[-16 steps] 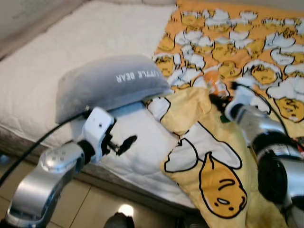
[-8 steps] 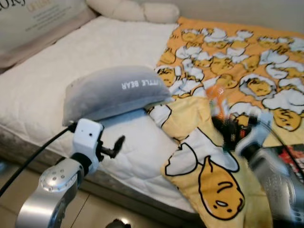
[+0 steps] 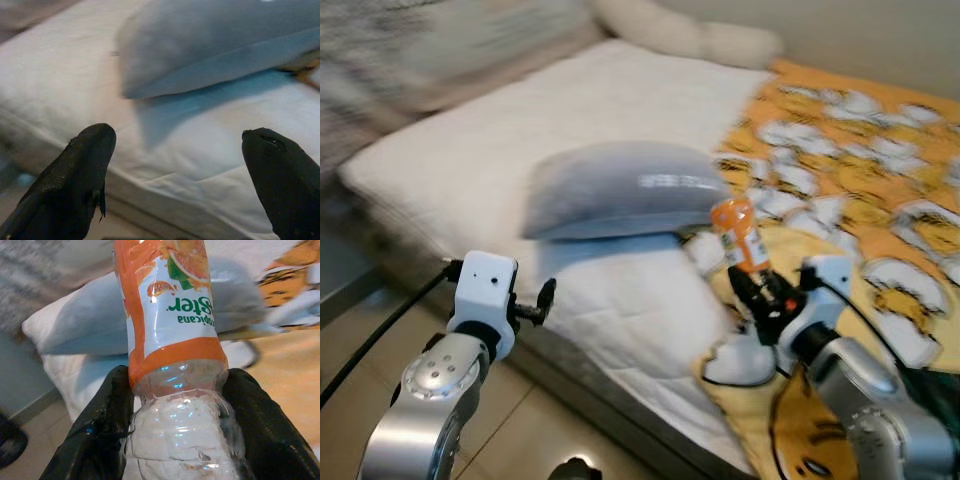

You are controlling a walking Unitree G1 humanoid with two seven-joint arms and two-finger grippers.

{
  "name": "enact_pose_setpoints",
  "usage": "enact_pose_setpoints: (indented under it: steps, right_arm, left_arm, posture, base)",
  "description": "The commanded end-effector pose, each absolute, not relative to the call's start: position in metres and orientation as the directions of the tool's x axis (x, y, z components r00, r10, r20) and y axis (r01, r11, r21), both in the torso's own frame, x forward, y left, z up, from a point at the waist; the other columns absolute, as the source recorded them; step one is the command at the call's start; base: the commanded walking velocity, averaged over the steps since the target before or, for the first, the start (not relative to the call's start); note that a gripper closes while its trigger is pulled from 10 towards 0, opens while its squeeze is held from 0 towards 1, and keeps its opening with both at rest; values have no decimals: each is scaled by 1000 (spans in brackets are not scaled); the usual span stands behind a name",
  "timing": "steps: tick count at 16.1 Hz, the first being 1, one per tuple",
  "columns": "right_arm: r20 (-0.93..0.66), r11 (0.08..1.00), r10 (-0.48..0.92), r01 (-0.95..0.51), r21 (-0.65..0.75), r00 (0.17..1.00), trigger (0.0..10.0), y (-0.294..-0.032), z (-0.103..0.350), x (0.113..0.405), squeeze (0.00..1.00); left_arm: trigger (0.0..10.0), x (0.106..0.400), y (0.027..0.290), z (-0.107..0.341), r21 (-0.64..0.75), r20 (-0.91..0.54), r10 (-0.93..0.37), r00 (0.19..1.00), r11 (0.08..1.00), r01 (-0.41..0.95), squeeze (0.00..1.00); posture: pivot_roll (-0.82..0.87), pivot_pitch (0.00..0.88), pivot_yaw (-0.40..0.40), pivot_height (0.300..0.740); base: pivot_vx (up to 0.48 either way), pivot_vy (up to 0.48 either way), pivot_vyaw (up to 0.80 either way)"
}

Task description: Clean up the room

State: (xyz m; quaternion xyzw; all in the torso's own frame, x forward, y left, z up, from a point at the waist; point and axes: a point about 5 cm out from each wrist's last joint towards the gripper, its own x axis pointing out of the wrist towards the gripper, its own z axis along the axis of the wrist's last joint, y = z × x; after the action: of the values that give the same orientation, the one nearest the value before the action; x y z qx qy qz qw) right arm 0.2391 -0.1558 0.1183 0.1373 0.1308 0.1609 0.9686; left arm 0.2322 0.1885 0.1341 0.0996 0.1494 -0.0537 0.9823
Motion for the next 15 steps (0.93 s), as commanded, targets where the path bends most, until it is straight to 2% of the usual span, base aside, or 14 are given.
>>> enact_pose_setpoints:
  steps: [1,3,10,15]
  right_arm:
    - [-195,916,338,-274,292,921,10000,-154,121,239,0]
    - [-186,911,348,-285,298,919,10000,-144,121,242,0]
    - [-192,914,321,-251,319,927,10000,-149,120,242,0]
    - [-191,910,329,-256,327,925,10000,-143,123,237,0]
  left_arm:
    - [10000,236,184,138,201,-289,-100,952,966,162,0]
    - [10000,242,184,144,216,-264,-105,959,962,165,0]
    - [10000,239,182,146,183,-248,-126,961,968,174,0]
    - [10000,233,189,143,222,-250,-72,966,966,130,0]
  posture:
    - [-104,0,0,740]
    - [-89,0,0,740]
    - [-91,0,24,740]
    - [-96,0,23,740]
  base:
    - [0,0,800]
    - [0,0,800]
    - [0,0,800]
    - [0,0,800]
